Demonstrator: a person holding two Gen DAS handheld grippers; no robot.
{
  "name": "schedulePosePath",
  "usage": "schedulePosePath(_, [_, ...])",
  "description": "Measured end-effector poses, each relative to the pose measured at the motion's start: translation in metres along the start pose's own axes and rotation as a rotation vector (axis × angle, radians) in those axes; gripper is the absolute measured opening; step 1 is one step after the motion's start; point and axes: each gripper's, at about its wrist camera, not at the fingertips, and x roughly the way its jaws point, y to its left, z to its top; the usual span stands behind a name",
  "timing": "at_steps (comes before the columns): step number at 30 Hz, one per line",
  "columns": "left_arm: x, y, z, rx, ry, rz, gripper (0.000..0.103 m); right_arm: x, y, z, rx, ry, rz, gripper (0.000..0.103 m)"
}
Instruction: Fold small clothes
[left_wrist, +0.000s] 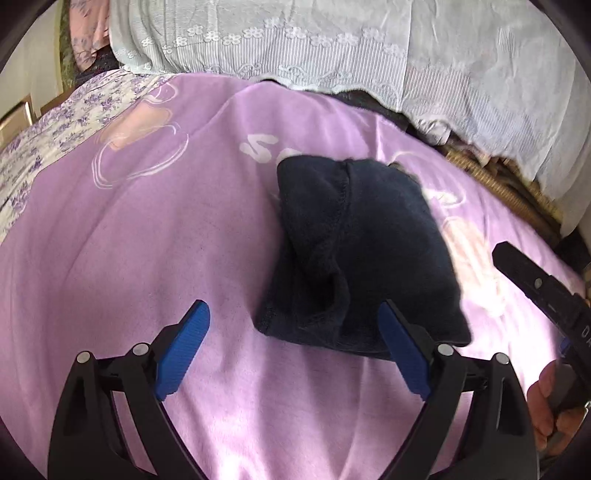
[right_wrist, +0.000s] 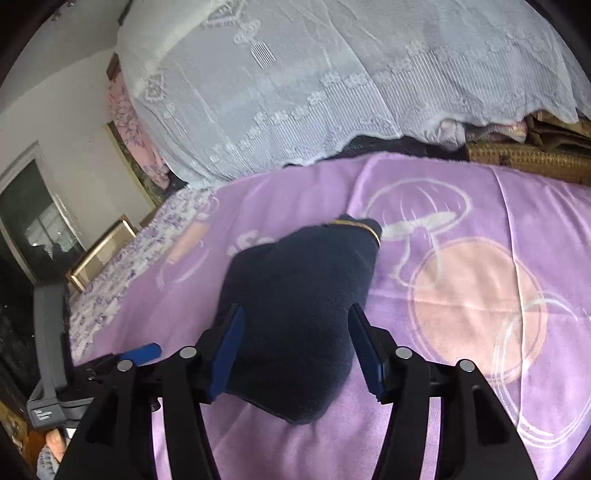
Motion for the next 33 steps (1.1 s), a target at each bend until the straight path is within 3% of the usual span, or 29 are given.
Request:
schedulePosePath(5, [0.011,0.001,-0.004,-0.014,0.028,-0.054,0.089,0.014,-0.028,-0.002,0.122,0.051,0.005,0.06])
schedulePosePath(8, [0.016,0.001,-0.003,-0.001,0.031,-0.062,0.089,0.016,-0.042,-0.002,0.176,0.059,0.014,0.066])
schedulePosePath(11, [0.019,0.011,0.004,-0.026,0.036,-0.118,0.09,0.02,-0.053,-0.003,0.222,0.077,0.042,0.069])
schedulePosePath(18, [0.026,0.031,0.018,-0.092,0.061,-0.204,0.091,0.037,-0.054,-0.012,0.212,0.122,0.04,0.072])
schedulePosePath(27, [0.035,0.051,0.021,-0.136,0.069,-0.31,0.092,0.038,-0.054,-0.012,0.219,0.112,0.095,0.081])
schedulePosePath(33, [0.045,0.041,0.024,-0.128,0.09,-0.384,0.093,0.047,-0.06,-0.015,0.293,0.143,0.149,0.081])
